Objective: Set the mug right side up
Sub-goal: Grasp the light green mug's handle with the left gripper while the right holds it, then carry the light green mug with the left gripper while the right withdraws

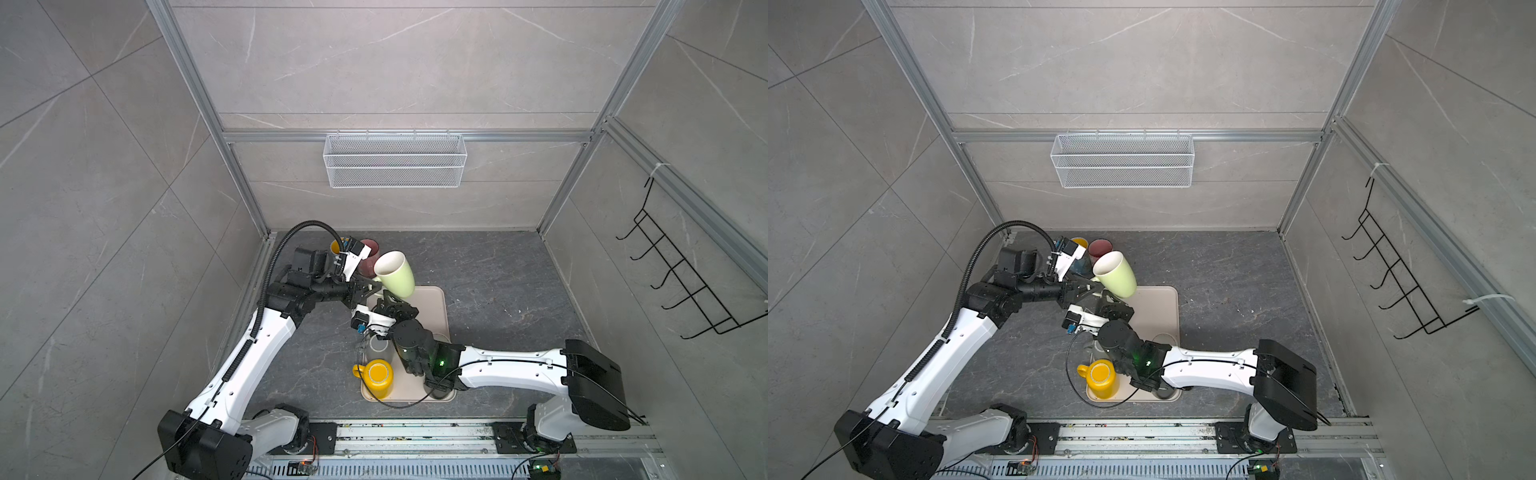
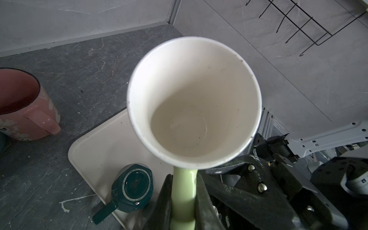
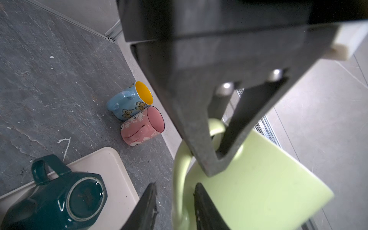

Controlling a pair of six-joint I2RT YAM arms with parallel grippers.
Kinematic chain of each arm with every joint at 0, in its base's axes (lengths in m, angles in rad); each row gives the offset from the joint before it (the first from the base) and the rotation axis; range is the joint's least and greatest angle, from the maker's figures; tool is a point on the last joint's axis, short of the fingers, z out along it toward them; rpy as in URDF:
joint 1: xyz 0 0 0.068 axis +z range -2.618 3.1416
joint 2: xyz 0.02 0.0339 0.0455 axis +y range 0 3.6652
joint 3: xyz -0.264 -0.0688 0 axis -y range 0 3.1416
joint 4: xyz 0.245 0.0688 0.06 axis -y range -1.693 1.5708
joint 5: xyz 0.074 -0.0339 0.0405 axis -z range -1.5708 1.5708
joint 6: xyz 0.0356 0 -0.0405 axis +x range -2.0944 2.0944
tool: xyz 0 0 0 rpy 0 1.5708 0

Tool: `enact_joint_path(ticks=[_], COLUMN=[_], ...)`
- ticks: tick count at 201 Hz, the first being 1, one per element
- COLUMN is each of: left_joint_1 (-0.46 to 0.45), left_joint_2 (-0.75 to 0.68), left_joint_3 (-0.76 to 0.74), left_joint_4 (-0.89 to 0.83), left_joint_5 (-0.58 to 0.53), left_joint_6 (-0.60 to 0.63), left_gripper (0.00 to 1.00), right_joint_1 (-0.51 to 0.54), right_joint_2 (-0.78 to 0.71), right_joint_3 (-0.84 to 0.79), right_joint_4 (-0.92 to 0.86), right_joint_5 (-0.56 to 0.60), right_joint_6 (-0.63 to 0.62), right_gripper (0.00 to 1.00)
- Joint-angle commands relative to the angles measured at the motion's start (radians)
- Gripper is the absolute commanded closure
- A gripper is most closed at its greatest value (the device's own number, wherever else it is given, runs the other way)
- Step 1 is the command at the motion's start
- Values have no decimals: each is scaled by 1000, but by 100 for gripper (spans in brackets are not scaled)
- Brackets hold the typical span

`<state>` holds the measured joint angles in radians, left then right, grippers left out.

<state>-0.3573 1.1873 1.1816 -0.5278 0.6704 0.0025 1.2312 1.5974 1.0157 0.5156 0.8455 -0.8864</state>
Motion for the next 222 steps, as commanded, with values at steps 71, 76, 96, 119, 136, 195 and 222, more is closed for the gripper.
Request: enact_joint_path(ticks=[71,76,96,119,136,195,222], left_joint_1=[-2,-3,-3,-8,-15,-84,-120], left_joint_2=[57,65,106,178,227,382,460], left_joint_3=[15,15,26,72,109,208,268], left_joint_4=[267,280,325,331,320,313,301], left_joint_5=[-228,-238,-240,-242,-269,-501,-572], left_joint_6=[-138,-146,-170,-171,-173,-162,-132], left_gripper=[100,100,100,100,100,100,100], right_joint_1=[-1,-2,-26,-89,-140,-338,-377], right_joint_2=[-168,-183,-246,-309,-346,-382,-391], right_joint_3=[-43,-49,-52,-40,-41,-43,-59], right_joint_4=[-150,-165,-306,-485,-570,-736,-719], right_joint_5=[146,144,96,6,-66,-361,-428], right_joint_6=[306,337,506,698,808,1113,1166], right_gripper=[39,37,31,28,27,22,22])
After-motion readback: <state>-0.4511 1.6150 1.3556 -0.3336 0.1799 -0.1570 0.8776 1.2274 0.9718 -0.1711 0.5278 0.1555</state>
